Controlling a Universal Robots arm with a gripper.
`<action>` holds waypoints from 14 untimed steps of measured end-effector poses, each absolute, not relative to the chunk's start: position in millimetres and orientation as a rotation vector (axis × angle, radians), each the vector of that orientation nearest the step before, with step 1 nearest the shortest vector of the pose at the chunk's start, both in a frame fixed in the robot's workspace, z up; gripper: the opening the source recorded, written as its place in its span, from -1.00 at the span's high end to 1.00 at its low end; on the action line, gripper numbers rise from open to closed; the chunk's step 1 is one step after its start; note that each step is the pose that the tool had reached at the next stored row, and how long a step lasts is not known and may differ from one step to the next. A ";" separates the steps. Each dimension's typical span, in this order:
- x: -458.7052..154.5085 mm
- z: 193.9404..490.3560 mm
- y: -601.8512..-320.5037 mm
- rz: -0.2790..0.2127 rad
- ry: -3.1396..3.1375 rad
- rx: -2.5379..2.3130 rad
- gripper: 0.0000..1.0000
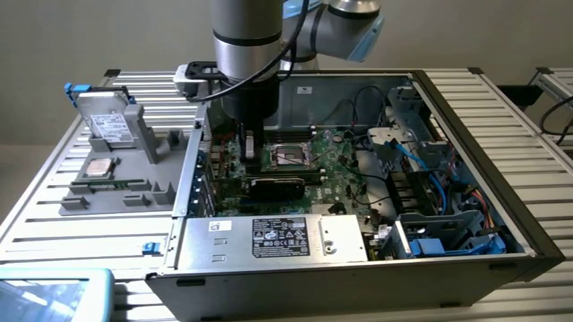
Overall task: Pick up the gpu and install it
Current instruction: 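Press down on the gpu until it lock into place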
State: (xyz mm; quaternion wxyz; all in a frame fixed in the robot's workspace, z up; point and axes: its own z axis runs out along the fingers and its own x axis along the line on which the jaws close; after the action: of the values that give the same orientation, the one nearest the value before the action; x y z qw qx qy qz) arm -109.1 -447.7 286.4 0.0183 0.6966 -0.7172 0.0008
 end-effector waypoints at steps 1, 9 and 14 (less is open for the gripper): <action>-105.7 286.5 -447.8 0.002 -2.227 2.163 0.76; -91.4 278.2 -447.9 -0.002 -2.234 2.160 0.76; -90.6 270.7 -448.8 -0.011 -2.241 2.154 0.76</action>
State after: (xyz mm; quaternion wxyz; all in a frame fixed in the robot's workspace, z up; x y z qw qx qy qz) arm -90.6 -448.8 270.7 0.0166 0.6928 -0.7210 -0.0035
